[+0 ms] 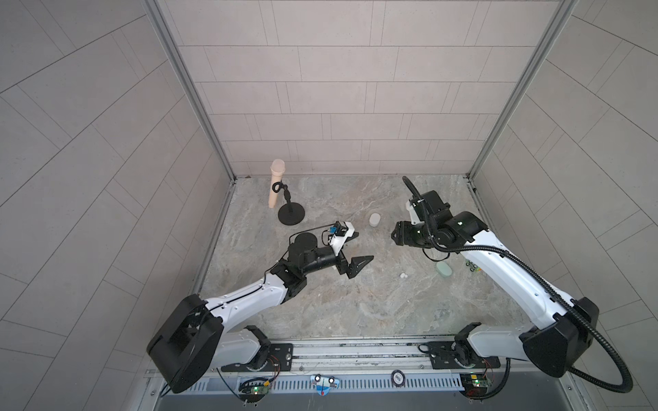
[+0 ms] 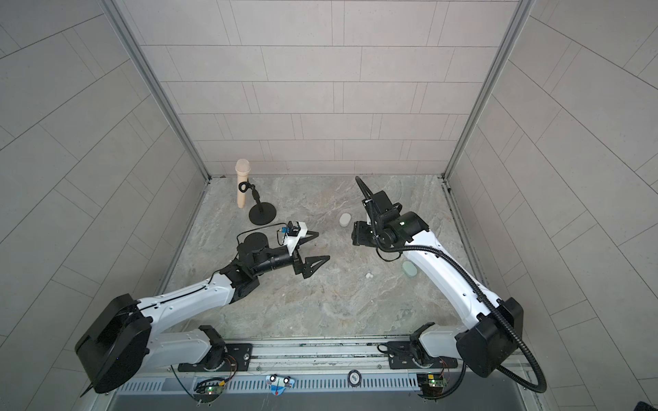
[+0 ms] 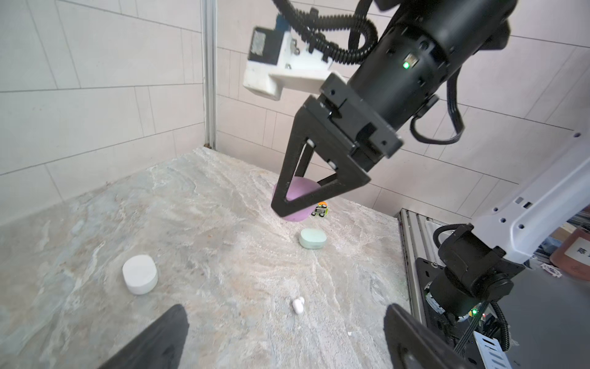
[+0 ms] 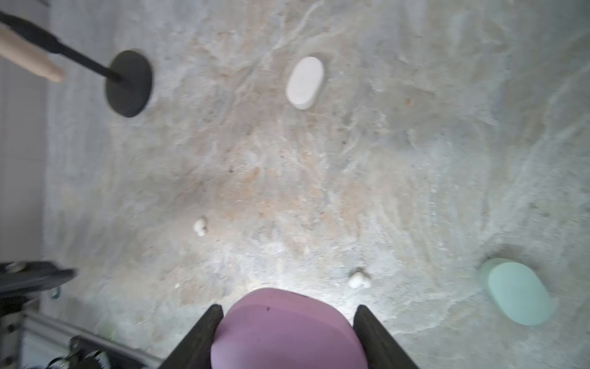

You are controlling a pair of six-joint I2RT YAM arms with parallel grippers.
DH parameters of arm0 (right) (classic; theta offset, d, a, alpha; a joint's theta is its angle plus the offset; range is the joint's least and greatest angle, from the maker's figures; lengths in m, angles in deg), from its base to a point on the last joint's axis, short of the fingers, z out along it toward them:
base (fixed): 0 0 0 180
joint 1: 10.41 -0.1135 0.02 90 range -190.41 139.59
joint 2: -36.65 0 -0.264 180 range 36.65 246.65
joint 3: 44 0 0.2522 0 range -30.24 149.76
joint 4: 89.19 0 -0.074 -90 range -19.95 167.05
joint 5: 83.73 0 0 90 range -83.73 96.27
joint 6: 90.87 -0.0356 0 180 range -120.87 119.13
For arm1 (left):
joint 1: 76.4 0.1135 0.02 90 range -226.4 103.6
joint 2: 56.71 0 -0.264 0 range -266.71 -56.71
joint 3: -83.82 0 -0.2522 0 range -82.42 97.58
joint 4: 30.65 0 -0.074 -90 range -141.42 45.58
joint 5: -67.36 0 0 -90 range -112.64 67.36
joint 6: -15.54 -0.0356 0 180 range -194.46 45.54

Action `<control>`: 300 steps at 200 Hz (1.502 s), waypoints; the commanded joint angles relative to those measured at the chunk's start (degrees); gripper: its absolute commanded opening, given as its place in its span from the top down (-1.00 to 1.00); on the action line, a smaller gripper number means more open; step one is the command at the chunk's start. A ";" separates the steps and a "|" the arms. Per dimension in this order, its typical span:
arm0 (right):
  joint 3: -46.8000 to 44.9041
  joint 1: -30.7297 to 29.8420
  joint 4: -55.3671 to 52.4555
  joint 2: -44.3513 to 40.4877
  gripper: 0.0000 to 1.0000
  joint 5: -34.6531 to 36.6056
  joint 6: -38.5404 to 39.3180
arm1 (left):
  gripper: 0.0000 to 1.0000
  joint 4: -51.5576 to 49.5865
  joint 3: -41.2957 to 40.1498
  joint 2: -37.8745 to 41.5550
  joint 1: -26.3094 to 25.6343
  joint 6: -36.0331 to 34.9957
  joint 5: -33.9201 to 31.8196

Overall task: Insert wireless bluetooth earbuds into charging case
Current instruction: Place the charging case at the middle-right of the table.

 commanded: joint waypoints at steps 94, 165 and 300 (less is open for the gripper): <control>-7.87 21.13 19.16 22.09 0.20 4.61 9.52 | -1.00 -12.50 -5.55 12.84 -0.01 2.02 -26.76; -6.87 23.77 18.50 28.13 -0.12 5.60 10.39 | -1.00 -16.24 -5.57 15.96 1.31 3.59 -31.98; 7.06 16.54 6.62 22.96 -0.76 4.03 10.35 | -1.00 -16.64 -1.96 11.15 4.91 5.44 -24.62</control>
